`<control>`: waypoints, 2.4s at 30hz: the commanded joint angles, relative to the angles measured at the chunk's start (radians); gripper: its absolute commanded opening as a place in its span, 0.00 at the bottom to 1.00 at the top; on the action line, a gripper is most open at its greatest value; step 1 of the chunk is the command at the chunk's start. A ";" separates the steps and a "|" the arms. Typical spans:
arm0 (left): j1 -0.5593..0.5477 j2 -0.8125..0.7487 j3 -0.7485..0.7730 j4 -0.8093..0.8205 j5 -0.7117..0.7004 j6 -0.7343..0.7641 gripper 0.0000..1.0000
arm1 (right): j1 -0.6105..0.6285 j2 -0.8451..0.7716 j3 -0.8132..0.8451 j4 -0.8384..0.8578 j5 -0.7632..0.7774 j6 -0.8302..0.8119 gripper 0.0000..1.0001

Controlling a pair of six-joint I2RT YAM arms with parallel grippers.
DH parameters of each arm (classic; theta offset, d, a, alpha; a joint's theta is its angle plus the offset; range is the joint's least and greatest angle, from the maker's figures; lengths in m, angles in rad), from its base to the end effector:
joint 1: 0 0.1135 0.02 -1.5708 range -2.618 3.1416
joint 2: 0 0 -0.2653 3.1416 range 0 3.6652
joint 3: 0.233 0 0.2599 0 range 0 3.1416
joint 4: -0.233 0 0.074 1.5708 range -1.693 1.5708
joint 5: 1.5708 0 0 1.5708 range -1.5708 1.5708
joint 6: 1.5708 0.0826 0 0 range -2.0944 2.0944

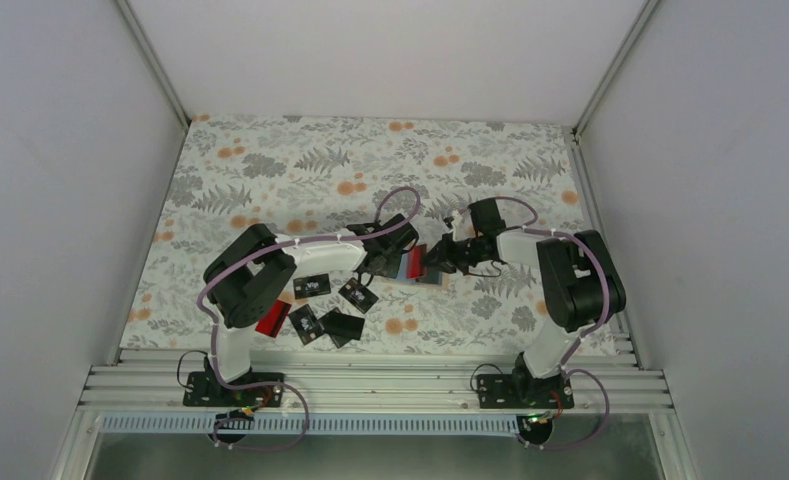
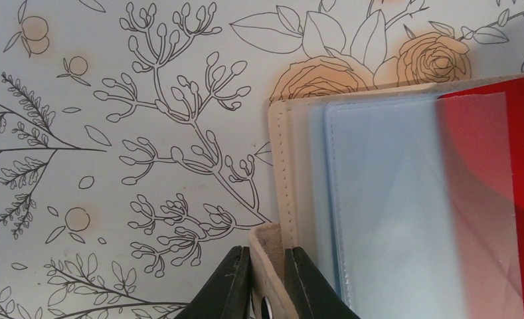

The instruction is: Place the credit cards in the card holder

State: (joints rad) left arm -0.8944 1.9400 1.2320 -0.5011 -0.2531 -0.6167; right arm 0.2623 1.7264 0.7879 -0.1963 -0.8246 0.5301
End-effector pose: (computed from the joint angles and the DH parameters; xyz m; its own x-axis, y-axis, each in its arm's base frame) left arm 0.2674 -0.3000 0.0981 -0.8822 0.2046 -0.4241 0.2321 0.9726 -0.0136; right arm 0.2874 0.1400 0.0892 -0.9957 0.0881 -0.0278 0.0324 0.6151 0.7878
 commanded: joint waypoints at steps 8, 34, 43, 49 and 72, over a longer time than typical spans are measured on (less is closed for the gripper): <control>-0.003 0.011 0.008 -0.001 0.025 0.011 0.12 | -0.008 0.026 -0.032 0.085 -0.066 0.045 0.04; -0.004 0.004 -0.007 0.022 0.070 0.003 0.03 | 0.012 0.022 -0.090 0.216 -0.075 0.155 0.04; -0.004 0.006 -0.008 0.023 0.072 0.004 0.03 | 0.021 0.046 -0.091 0.228 -0.097 0.145 0.04; -0.004 0.009 -0.006 0.021 0.072 0.005 0.03 | 0.026 0.069 -0.077 0.212 -0.126 0.112 0.04; -0.004 0.010 -0.005 0.022 0.077 0.005 0.03 | 0.036 0.094 -0.069 0.254 -0.114 0.143 0.04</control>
State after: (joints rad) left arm -0.8944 1.9400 1.2320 -0.4938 -0.1978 -0.6132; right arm 0.2832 1.7969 0.7082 0.0410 -0.9436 0.6659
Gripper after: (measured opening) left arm 0.030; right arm 0.043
